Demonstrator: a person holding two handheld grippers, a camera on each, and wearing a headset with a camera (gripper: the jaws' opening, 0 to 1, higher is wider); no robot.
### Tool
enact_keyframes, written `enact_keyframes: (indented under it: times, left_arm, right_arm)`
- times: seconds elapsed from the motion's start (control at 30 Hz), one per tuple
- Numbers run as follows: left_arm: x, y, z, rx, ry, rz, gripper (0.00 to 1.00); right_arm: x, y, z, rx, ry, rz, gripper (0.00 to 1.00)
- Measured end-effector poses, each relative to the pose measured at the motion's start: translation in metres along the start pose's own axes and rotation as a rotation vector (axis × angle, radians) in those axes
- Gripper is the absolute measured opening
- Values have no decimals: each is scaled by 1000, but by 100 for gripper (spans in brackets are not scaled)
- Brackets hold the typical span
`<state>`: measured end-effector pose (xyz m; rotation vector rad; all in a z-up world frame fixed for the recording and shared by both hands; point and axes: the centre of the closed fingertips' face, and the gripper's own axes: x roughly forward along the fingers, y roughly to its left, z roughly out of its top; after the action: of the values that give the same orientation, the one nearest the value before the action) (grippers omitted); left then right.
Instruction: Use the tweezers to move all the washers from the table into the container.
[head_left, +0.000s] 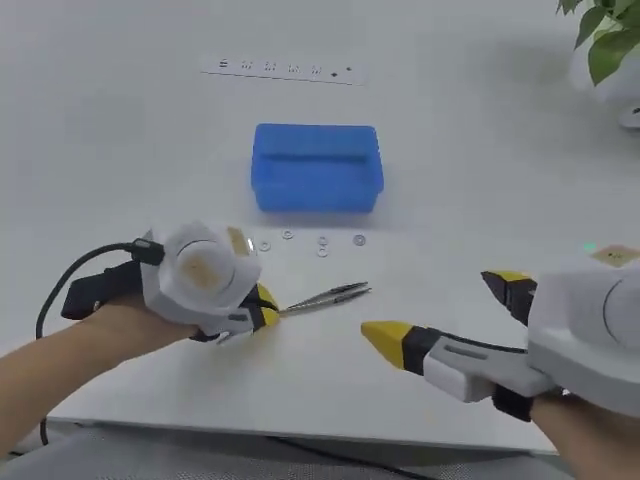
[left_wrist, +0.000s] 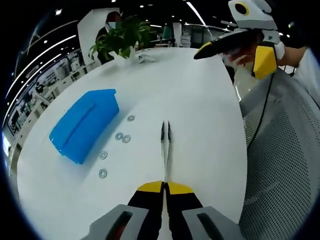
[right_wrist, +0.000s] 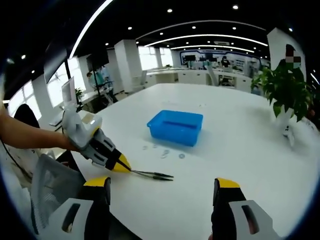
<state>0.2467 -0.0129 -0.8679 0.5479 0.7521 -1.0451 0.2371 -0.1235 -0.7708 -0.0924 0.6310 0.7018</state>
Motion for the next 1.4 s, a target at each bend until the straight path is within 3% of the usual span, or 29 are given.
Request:
enact_keyframes:
  times: [0.2,0.27,0.33,0.4,0.43,0.47,0.53,0.63,0.8,1.0,1.13,1.4]
  left_arm:
    - [-23,-6,20,-32,-38,46,0]
    - [-34,-11,28,-35,-52,51,0]
    - [-43,-18,37,-32,-74,52,0]
    - [-51,-25,42,-11,-79,57,0]
    - [-53,-26,43,-4,-79,61,0]
    - [-56,-29,46,-2,-78,63,0]
    - [-62,-33,51,3,-85,62,0]
    - [-69,-37,57,8,-94,64,0]
    - [-73,-44,65,-2,-123,43,0]
    - [-75,-52,70,87,-104,14,0]
    - [-77,-54,73,145,-76,-7,0]
    - [-80,-55,72,234,-35,-27,0]
  right_arm:
    - [10,18,-3,-90,38,66,65]
    - [17,24,-11,-109,72,112,58]
    - [23,31,-21,-130,129,171,45]
    - [29,38,-23,-189,141,216,33]
    - [31,38,-23,-205,143,215,31]
    - [36,39,-24,-205,141,212,29]
    - [40,46,-27,-196,159,264,28]
    - [45,54,-27,-225,165,302,26]
    - [55,70,-24,-362,181,381,23]
    - [60,94,-24,-484,197,492,11]
    - [62,102,-23,-577,178,504,5]
    - [72,111,-19,-608,154,520,4]
